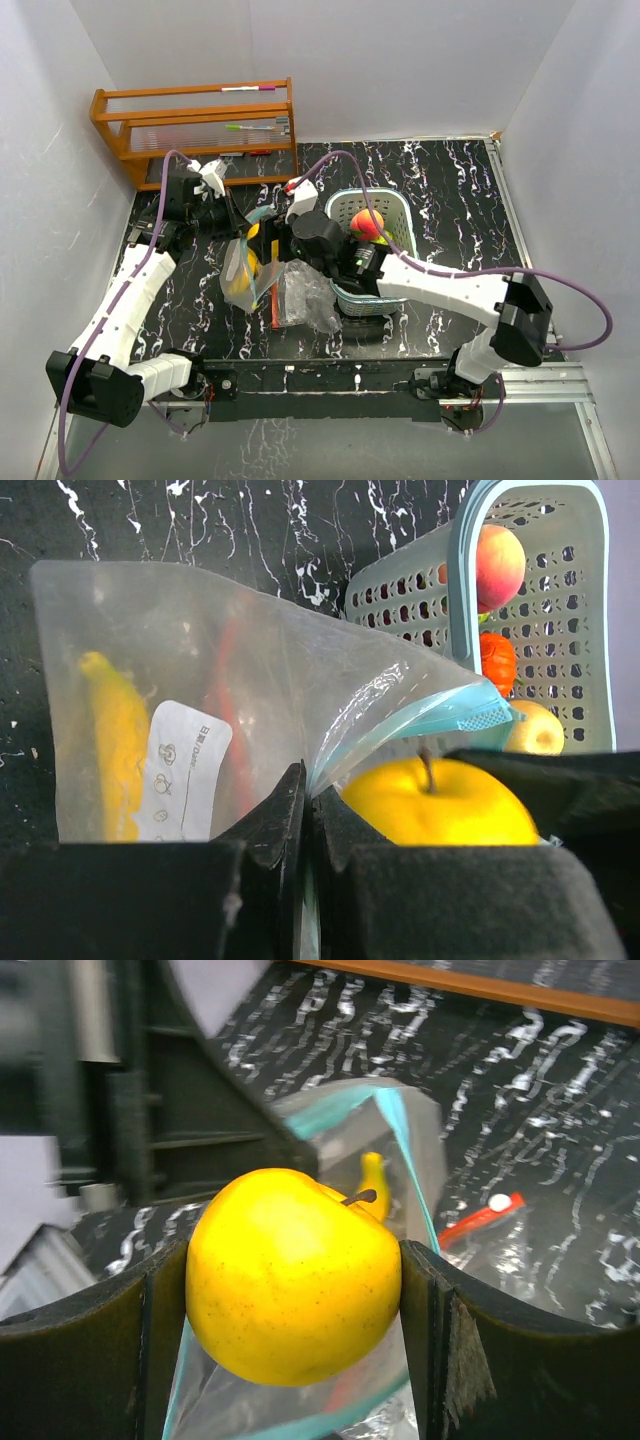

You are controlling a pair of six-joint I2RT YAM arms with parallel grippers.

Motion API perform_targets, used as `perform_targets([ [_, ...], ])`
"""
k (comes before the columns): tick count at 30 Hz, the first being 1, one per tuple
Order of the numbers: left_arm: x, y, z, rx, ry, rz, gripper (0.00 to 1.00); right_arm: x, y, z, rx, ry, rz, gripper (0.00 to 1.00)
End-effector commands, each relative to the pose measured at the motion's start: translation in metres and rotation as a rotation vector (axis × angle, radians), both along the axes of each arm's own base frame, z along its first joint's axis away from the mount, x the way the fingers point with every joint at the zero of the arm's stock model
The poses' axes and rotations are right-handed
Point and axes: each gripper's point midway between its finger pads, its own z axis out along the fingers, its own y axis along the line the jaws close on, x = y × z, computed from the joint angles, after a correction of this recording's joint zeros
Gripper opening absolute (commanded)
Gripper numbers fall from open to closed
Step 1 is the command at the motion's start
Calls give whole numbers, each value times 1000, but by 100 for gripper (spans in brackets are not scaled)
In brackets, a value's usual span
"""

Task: Place the food in the zip-top bag and seal the zipper
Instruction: Place the fake fruit in the zipper food storage bag.

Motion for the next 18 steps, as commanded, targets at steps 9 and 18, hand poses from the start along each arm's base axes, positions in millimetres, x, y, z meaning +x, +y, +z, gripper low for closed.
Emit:
perform_targets([
  [9, -8, -8, 24, -50, -38, -38, 0, 26, -14, 10, -39, -50, -154, 97],
  [18, -6, -6, 14, -38, -24, -29, 0, 2, -30, 47, 49, -78, -71, 98],
])
